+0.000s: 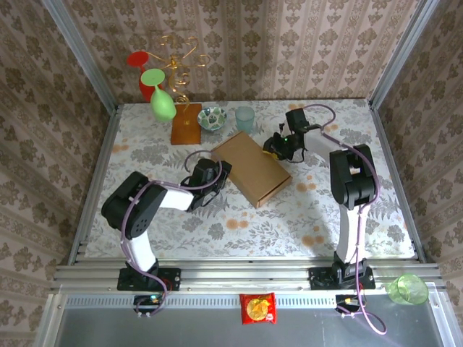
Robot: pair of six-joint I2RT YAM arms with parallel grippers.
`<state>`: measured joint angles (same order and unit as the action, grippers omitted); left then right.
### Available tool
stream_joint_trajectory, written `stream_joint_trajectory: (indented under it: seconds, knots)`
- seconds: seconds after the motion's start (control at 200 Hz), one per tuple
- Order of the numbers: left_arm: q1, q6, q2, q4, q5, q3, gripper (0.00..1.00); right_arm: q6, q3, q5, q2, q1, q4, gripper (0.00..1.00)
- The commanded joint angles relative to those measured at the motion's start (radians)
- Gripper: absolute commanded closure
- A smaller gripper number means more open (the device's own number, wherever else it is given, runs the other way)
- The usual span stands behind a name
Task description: Fold the paper box
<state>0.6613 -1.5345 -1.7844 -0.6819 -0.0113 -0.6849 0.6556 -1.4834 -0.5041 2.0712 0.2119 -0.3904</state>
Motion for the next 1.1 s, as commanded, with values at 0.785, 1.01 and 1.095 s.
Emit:
stream_joint_trajectory:
  seconds: [0.785, 1.01, 1.095]
  knots:
    - [0.053, 0.156, 0.565, 0.447, -0.107, 0.253, 0.51, 0.122, 0.354, 0.027, -0.285, 0.087, 0.012, 0.68]
    - [-0.12, 0.241, 0.632, 0.475, -0.165, 0.236, 0.54, 0.116, 0.344, 0.021, -0.273, 0.086, 0.022, 0.68]
    - [-0.178, 0.258, 0.566, 0.41, -0.214, 0.221, 0.54, 0.116, 0.336, 0.021, -0.262, 0.087, 0.021, 0.68]
